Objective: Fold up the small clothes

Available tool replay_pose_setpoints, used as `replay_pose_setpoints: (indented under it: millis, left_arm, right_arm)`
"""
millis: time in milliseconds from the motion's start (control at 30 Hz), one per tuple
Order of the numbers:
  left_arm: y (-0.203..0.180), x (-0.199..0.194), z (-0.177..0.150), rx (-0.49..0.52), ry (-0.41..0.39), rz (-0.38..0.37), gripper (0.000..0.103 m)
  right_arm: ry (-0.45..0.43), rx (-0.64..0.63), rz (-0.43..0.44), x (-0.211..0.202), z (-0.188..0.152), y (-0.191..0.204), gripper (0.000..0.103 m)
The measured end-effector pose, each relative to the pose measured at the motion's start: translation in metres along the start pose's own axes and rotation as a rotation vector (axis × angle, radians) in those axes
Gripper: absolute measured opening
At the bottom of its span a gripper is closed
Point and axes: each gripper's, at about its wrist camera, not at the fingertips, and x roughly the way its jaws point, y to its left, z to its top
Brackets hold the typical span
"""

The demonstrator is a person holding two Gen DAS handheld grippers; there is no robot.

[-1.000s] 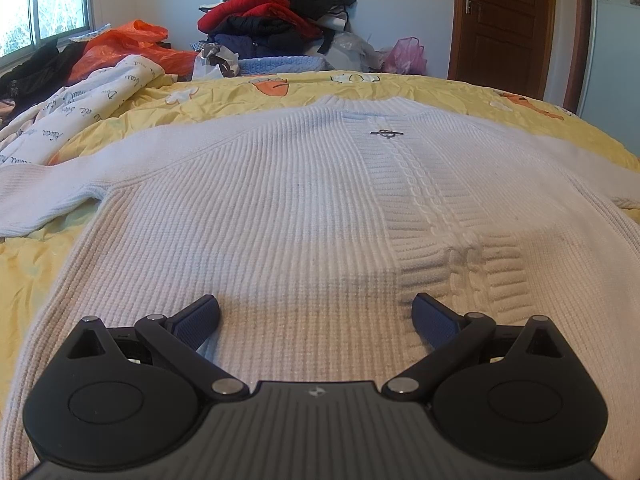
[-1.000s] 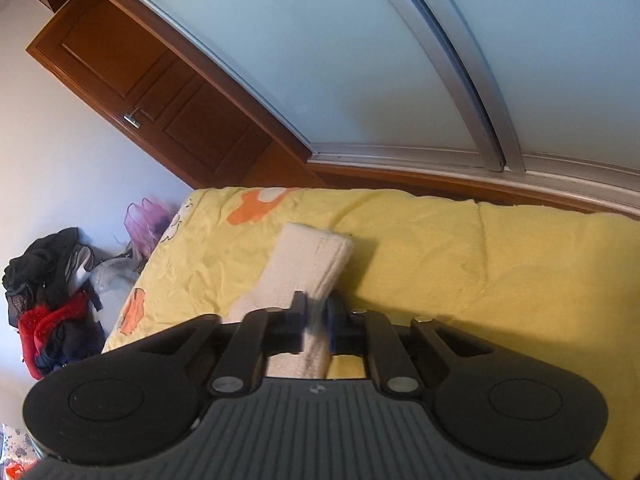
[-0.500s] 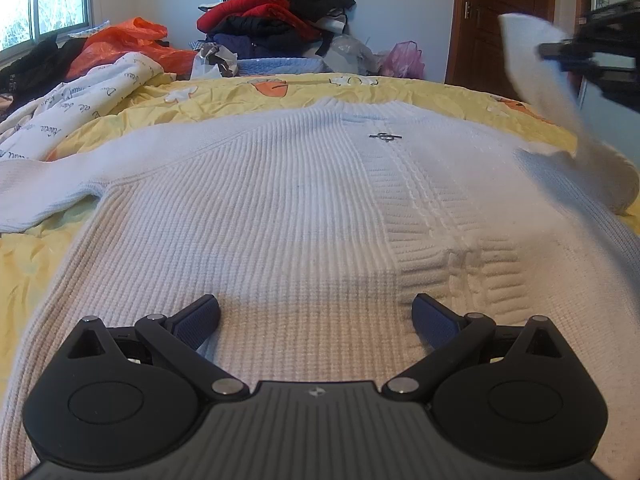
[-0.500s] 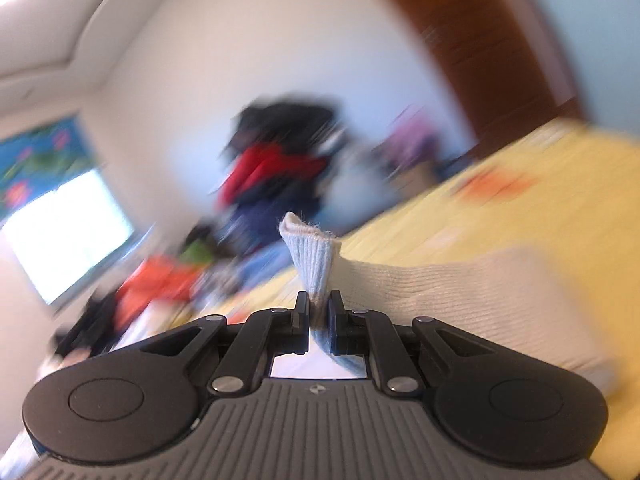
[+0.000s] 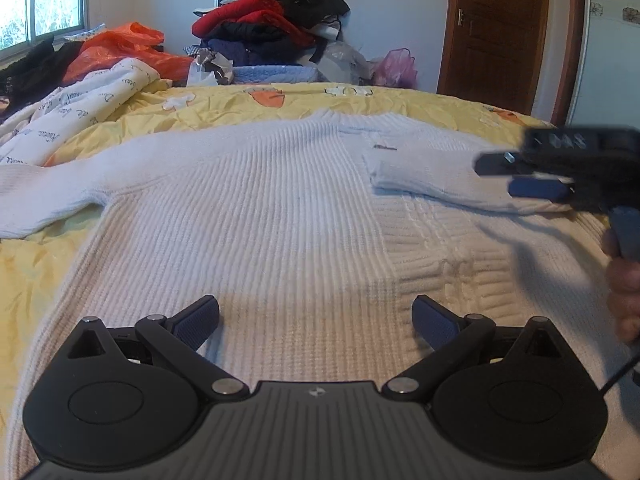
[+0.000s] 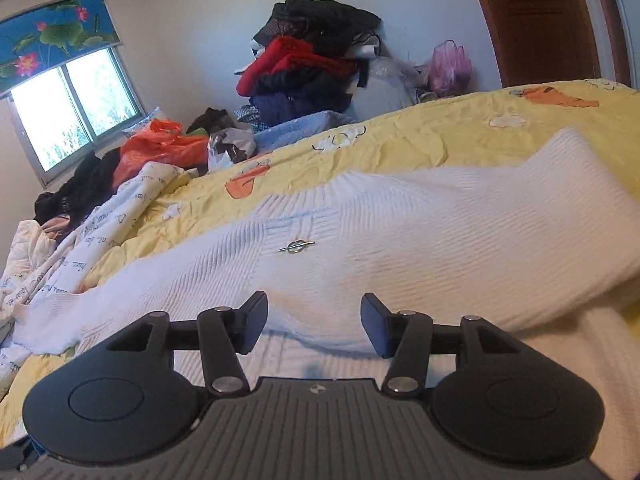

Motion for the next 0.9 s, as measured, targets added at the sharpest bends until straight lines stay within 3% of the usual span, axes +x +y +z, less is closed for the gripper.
replay_pose_setpoints:
  millis: [67, 133, 233, 300, 333, 433, 533, 567, 600, 667, 767, 900]
  left_arm:
    - [0.002, -0.005, 0.018, -0.026, -0.026, -0.038, 0.103]
    - [0.004, -0.002, 0.045, -0.084, -0.014, -0.152, 0.103]
    - [0.006, 0.034, 0.081, -0.224, 0.102, -0.366, 0.103]
    - [0.008, 0.067, 0.093, -0.350, 0.178, -0.424, 0.103]
    - [0.007, 0.083, 0.095, -0.402, 0.207, -0.417, 0.103]
    - [0.001, 0.116, 0.096, -0.509, 0.260, -0.368, 0.098]
    - [-0.011, 0.124, 0.101, -0.477, 0.224, -0.291, 0.088]
    - [-0.016, 0.124, 0.103, -0.449, 0.216, -0.265, 0.070]
    - [-0.019, 0.126, 0.105, -0.418, 0.221, -0.230, 0.045]
    - [-0.024, 0.128, 0.107, -0.374, 0.225, -0.161, 0.027]
    - [-0.035, 0.128, 0.113, -0.278, 0.196, -0.096, 0.011]
    - [-0.047, 0.112, 0.128, -0.181, 0.113, -0.069, 0.009]
  right_arm:
    - [-0.004, 0.002, 0.009, -0.022, -0.007, -0.015, 0.058]
    - [0.007, 0.017, -0.010, -0.035, -0.012, -0.032, 0.058]
    - [0.005, 0.081, -0.013, -0.040, -0.027, -0.055, 0.058]
    - [-0.014, 0.136, 0.014, -0.042, -0.031, -0.063, 0.062]
    - [-0.021, 0.142, 0.024, -0.042, -0.032, -0.065, 0.067]
    - [-0.027, 0.150, 0.048, -0.042, -0.033, -0.067, 0.071]
    - [-0.036, 0.168, 0.073, -0.046, -0.035, -0.071, 0.075]
    - [-0.039, 0.179, 0.083, -0.046, -0.035, -0.073, 0.075]
    - [-0.039, 0.189, 0.090, -0.047, -0.035, -0.074, 0.075]
    - [-0.042, 0.205, 0.101, -0.048, -0.035, -0.077, 0.076]
    - [-0.045, 0.212, 0.107, -0.048, -0.035, -0.077, 0.076]
    - [-0.045, 0.212, 0.107, -0.048, -0.035, -0.076, 0.077]
